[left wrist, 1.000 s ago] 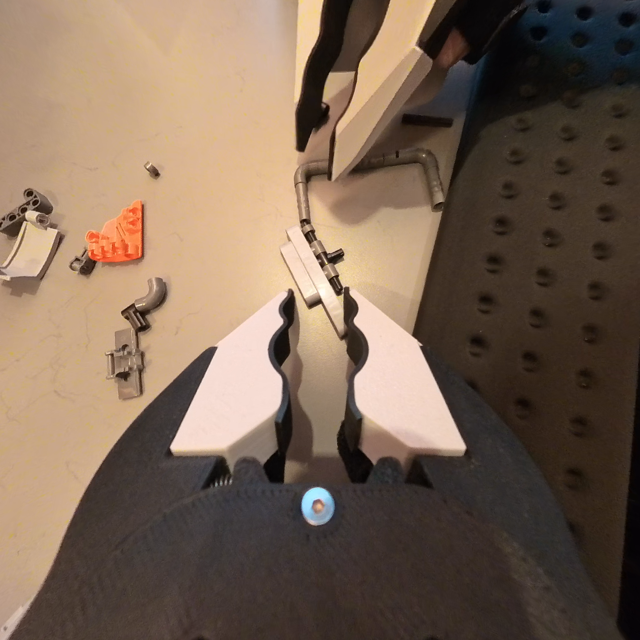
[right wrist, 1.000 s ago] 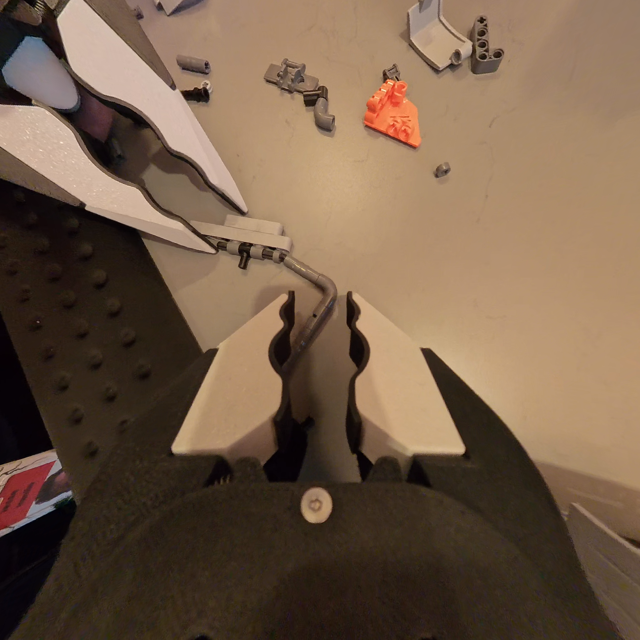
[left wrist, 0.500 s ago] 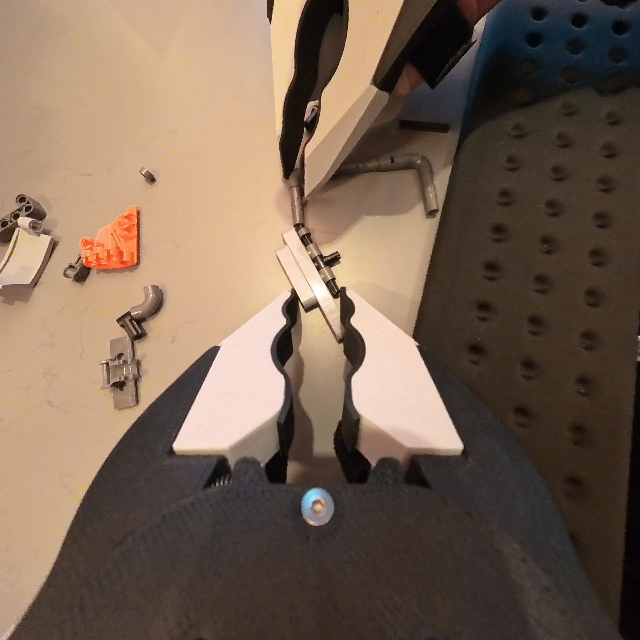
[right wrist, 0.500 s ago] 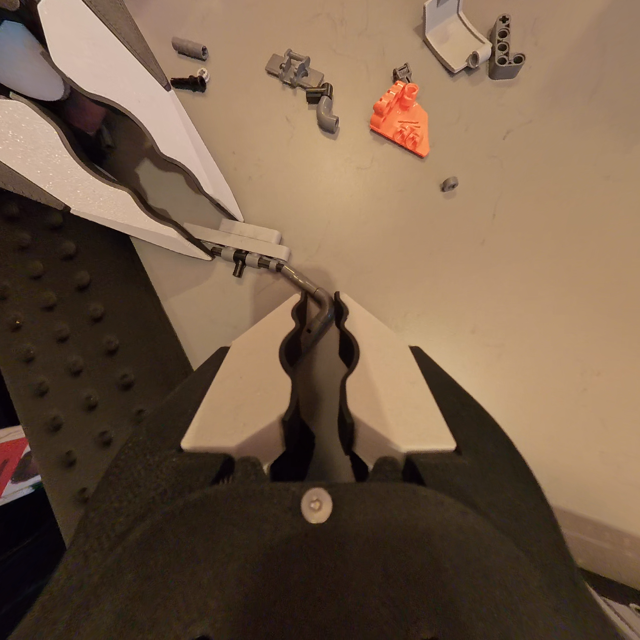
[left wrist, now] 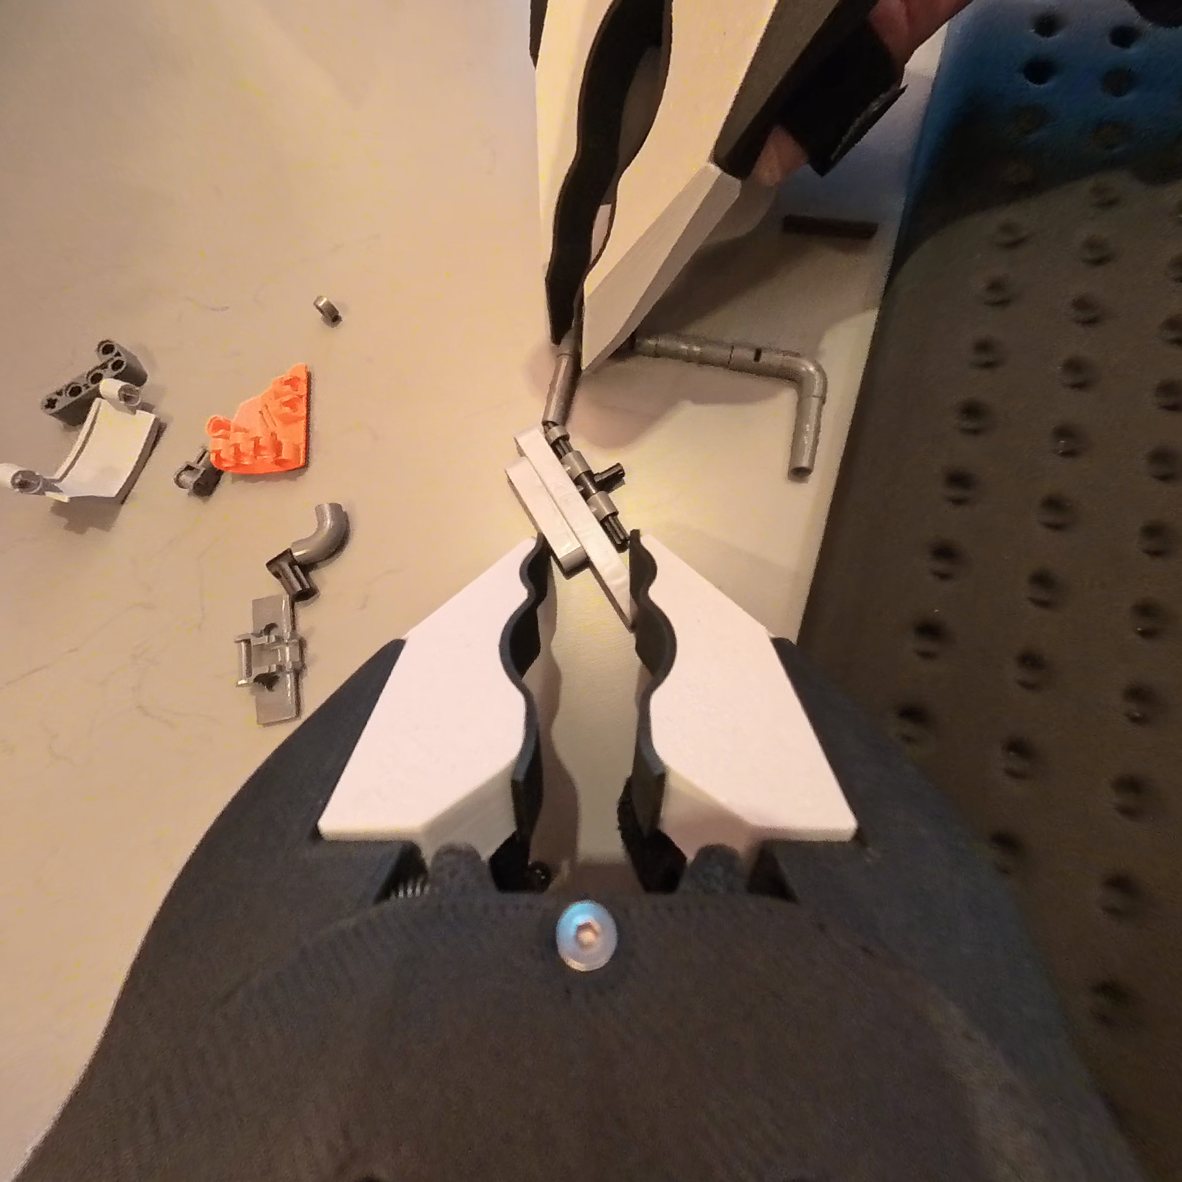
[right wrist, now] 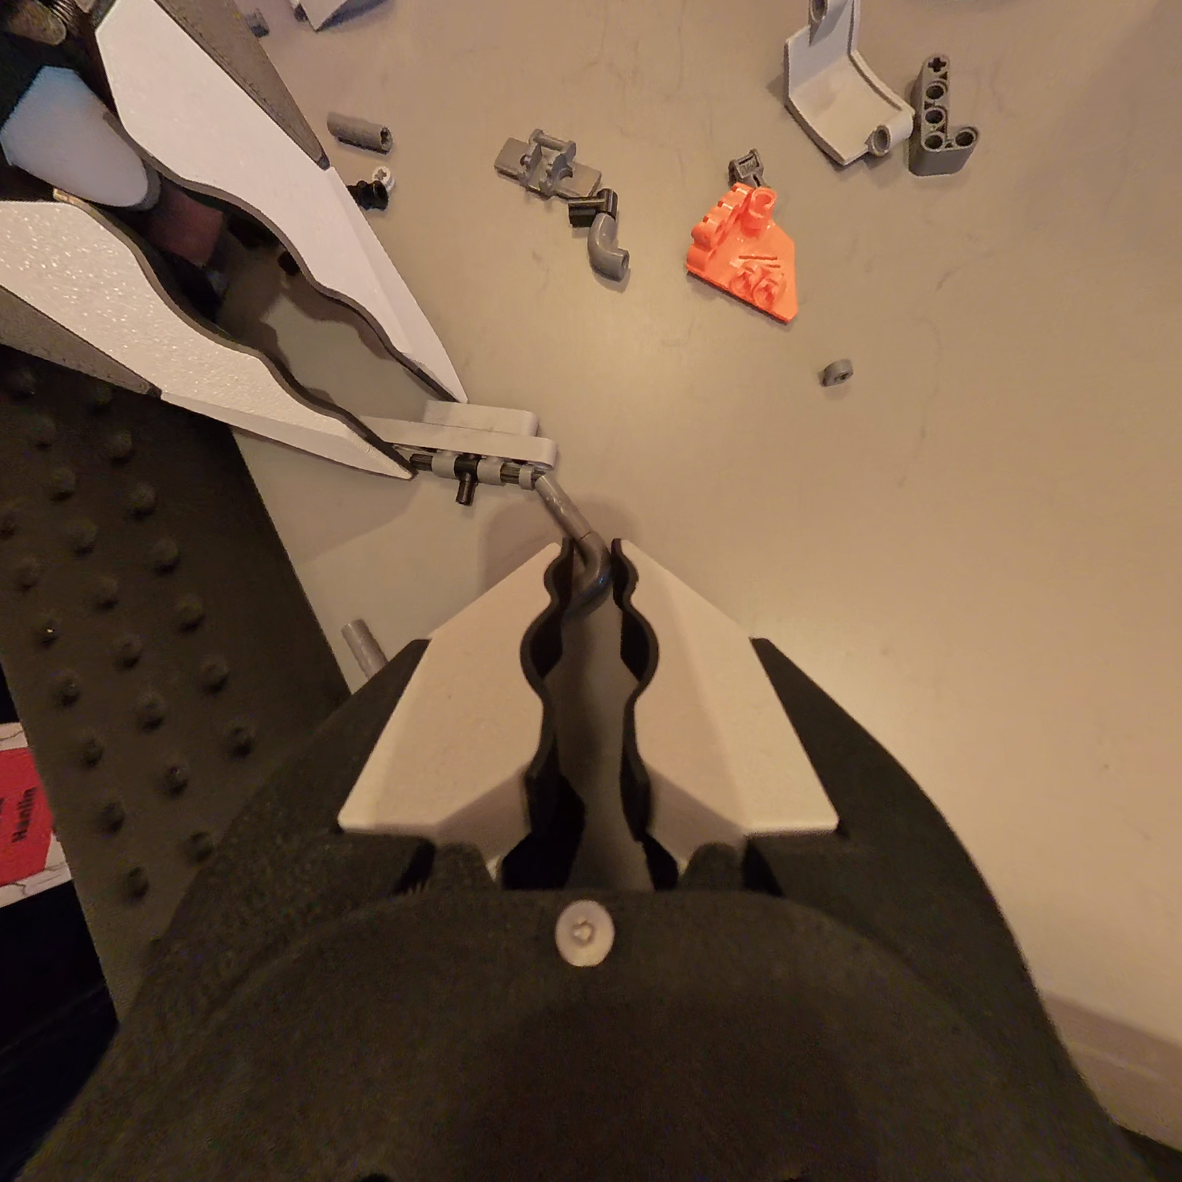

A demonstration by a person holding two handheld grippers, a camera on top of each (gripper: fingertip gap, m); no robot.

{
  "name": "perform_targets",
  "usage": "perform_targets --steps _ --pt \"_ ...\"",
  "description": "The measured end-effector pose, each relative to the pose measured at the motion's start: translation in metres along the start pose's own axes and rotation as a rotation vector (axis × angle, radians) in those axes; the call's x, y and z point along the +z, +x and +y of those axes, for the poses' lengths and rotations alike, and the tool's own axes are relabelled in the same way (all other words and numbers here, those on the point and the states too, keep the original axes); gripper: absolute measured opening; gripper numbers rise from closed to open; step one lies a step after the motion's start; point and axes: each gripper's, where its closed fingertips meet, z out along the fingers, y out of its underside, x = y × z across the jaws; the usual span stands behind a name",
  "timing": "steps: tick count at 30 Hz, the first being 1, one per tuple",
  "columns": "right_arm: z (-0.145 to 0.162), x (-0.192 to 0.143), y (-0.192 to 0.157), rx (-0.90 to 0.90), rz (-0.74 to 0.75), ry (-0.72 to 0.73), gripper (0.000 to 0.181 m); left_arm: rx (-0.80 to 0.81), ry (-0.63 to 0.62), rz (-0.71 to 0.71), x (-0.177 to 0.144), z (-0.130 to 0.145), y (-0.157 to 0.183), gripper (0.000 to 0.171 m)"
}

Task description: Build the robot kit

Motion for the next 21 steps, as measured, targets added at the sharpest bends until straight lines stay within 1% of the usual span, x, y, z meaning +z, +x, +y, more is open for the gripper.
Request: perform_targets --steps 6,14,17,21 --pt "-0.0013 0.0011 0.0003 0.015 0.009 -0.002 0.008 -0.015 0.006 0.013 -0.0005 0.0012 -0.0044 0.023" --pt "-0.0006 0.0004 0.0005 0.03 0.006 0.012 0.007 0.025 0.004 0.046 -0.0012 0.0019 -0.005 0.023" --pt "0.0001 0.0 -0.0005 -0.004 -0.004 0.007 0.007 0.031 0.001 0.074 -0.0021 0.0029 -0.0058 0.023" --pt "-0.0002 0.0004 -0.0009 -0.037 -0.028 0.002 0.006 0.037 0.001 0.151 -0.0045 0.0046 -0.0052 0.022"
